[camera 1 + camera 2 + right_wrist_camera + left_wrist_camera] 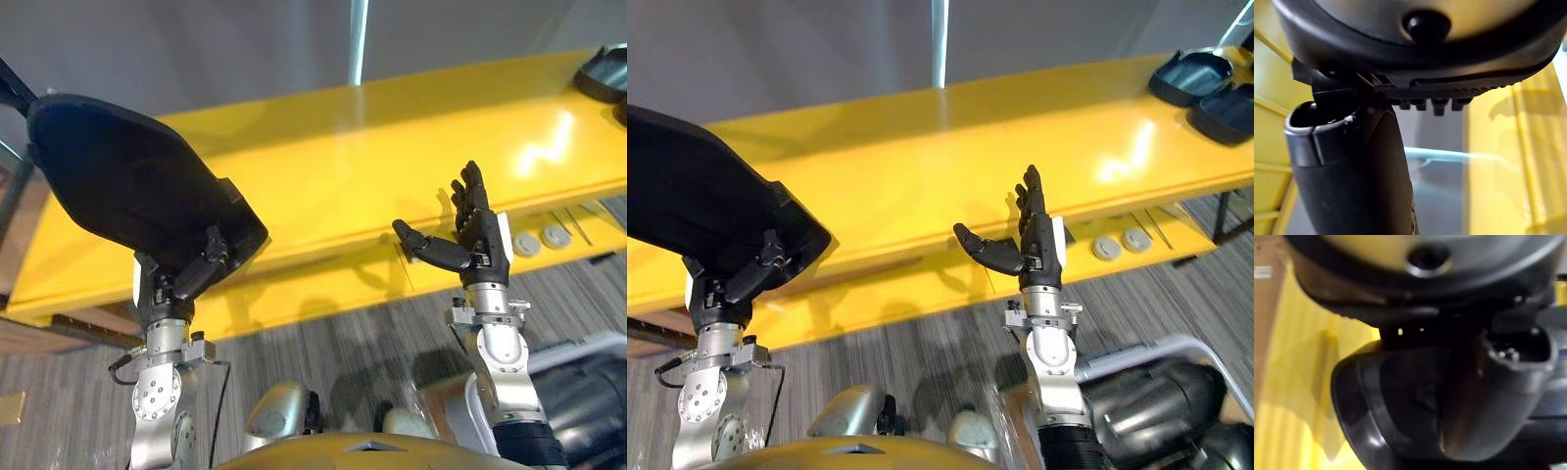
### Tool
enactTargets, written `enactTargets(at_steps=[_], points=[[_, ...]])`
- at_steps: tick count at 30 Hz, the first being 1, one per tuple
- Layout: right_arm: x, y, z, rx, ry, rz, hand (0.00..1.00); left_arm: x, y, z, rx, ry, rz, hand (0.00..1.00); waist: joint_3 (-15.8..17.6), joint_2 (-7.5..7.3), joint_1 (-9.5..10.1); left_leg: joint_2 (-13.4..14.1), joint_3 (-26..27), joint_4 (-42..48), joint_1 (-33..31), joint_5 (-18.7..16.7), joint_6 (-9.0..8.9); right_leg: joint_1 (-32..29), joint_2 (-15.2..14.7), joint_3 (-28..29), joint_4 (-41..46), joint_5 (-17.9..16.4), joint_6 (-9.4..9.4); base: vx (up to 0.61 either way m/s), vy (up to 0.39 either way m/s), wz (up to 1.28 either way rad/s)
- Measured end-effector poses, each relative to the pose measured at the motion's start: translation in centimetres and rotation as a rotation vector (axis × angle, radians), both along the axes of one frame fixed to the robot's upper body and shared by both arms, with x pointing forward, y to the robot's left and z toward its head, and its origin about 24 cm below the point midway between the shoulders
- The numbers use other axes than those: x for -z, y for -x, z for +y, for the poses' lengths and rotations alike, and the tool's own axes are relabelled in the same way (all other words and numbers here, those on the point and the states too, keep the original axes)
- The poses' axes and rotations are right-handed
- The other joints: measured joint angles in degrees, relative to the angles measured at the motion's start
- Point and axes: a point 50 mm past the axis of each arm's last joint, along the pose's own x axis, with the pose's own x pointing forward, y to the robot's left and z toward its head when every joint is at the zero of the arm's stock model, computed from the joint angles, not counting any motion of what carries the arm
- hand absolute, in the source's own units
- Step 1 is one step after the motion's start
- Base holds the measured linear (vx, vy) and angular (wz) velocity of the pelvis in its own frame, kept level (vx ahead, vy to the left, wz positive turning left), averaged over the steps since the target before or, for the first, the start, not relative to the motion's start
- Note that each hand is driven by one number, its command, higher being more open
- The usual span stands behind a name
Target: Walk over and take three plastic housings, then place them on the shelf
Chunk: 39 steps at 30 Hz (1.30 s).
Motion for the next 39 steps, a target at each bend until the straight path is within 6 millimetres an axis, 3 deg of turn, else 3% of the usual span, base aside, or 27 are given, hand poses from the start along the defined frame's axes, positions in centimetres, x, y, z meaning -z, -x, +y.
enactTargets(at_steps=[1, 2, 3, 4, 7, 9, 12, 20, 24, 28, 32, 35, 39], points=[[-0.4, -0.1, -0.2, 0.012, -0.001, -0.024, 1.0, -0.2, -0.1, -0.2, 0.016, -0.001, -0.011, 0.0, -0.15, 0.84, -0.15, 1.42, -0.51, -5.16, 0.11, 1.92, -0.86, 0.17, -0.01, 0.04, 0.01, -0.1, 0.16, 0.24, 0.124, -0.02], [-0.8, 0.0, -0.9, 0.054, -0.007, -0.054, 1.0, -0.4, -0.3, -1.0, 0.067, -0.001, -0.031, 0.0, -0.97, 2.42, -0.29, 3.85, -1.73, -15.45, 1.39, 11.31, -1.52, 0.47, 0.01, 0.28, 0.38, -0.85, 1.59, 0.2, 0.22, -0.09], [-0.8, 0.1, -1.1, 0.079, -0.015, -0.062, 1.0, -0.6, -0.5, -1.4, 0.094, -0.004, -0.043, 0.0, -1.23, 2.88, -0.49, 4.28, -1.78, -17.33, 2.51, 14.75, -2.75, 1.22, -0.33, 0.54, 0.73, -1.81, 3.08, 0.21, 0.253, -0.11], [-0.8, 0.2, -1.4, 0.12, -0.035, -0.073, 1.0, -1.1, -1.0, -2.2, 0.157, -0.008, -0.07, 0.0, -0.63, 0.66, -1.29, 1.43, -1.16, -18.02, 4.19, 15.27, -1.86, 1.53, -3.18, 0.78, 0.98, -1.81, 4.27, 0.21, 0.272, -0.04], [-2.2, 0.5, -1.3, 0.142, -0.01, -0.143, 1.0, -2.4, -2.0, -2.7, 0.263, -0.078, -0.119, 0.0, 0.33, -1.47, -1.77, -0.32, 0.88, -21.51, 6.96, 15.29, -1.09, 1.44, -5.27, 0.88, 0.97, -0.85, 5.63, 0.09, 0.144, -0.23], [-3.0, 0.8, -1.1, 0.139, -0.012, -0.183, 1.0, -2.6, -2.0, -2.8, 0.302, -0.101, -0.123, 0.0, 0.25, -1.56, -2.35, -0.57, 1.72, -22.94, 8.39, 15.41, -0.89, 2.05, -5.6, 0.81, 0.41, -0.09, 6.7, 0.03, 0.05, -0.29], [-4.8, 1.8, -1.1, 0.147, -0.006, -0.267, 1.0, -4.0, -2.1, -3.8, 0.402, -0.143, -0.172, 0.0, -0.23, -2.23, -3.61, -0.81, 3.38, -26.33, 10.19, 16.31, -0.28, 2.24, -5.87, 0.88, -0.81, 0.16, 6.83, 0.0, 0.013, -0.23], [-4.8, 3.2, -2.0, 0.141, 0.0, -0.227, 1.0, -6.2, -4.7, -8.2, 0.683, -0.205, -0.183, 0.0, -1.37, -2.69, -7.19, -0.19, 6.97, -35.28, 14.26, 20.15, -0.63, 1.76, -4.74, 2.33, -3.45, 0.76, 6.98, -0.06, -0.004, -0.2], [-4.3, 3.2, -2.2, 0.099, -0.039, -0.176, 1.0, -6.1, -7.0, -8.9, 0.66, -0.194, -0.109, 0.0, -1.68, -2.25, -9.02, 0.59, 9.03, -35.29, 14.01, 20.96, -1.34, -0.34, -3.87, 4.38, -2.73, 0.64, 6.76, -0.07, 0.004, -0.3], [-3.9, 3.1, -2.4, 0.023, -0.092, -0.138, 1.0, -4.9, -10.4, -8.1, 0.496, -0.184, 0.026, 0.0, -1.94, -1.82, -11.51, 1.52, 11.75, -35.28, 13.51, 21.3, -1.52, -3.51, -2.89, 7.46, -1.55, 0.83, 6.33, -0.05, 0.007, -0.34], [-3.6, 3.0, -2.2, -0.052, -0.109, -0.112, 1.0, -4.2, -12.6, -7.5, 0.406, -0.139, 0.103, 0.0, -1.96, -1.77, -12.72, 1.98, 13.73, -35.07, 12.79, 21.84, -1.15, -5.86, -2.26, 9.91, -1.43, 1.76, 6.07, -0.02, 0.009, -0.3], [-3.1, 2.6, -1.7, -0.134, -0.103, -0.073, 1.0, -4.6, -14.2, -7.0, 0.362, -0.097, 0.14, 0.0, -1.96, -1.77, -14.05, 2.01, 14.16, -35.06, 12.75, 21.96, -1.16, -6.49, -2.13, 10.71, -1.18, 1.92, 6.11, 0.0, 0.007, -0.15], [-2.2, 2.2, -0.7, -0.223, -0.094, -0.009, 1.0, -6.0, -16.0, -6.6, 0.341, -0.06, 0.166, 0.0, -1.9, -1.68, -14.37, 2.18, 14.58, -35.07, 12.06, 22.24, -1.13, -7.81, -1.84, 11.65, -0.42, 1.9, 6.09, -0.02, -0.002, -0.06]])
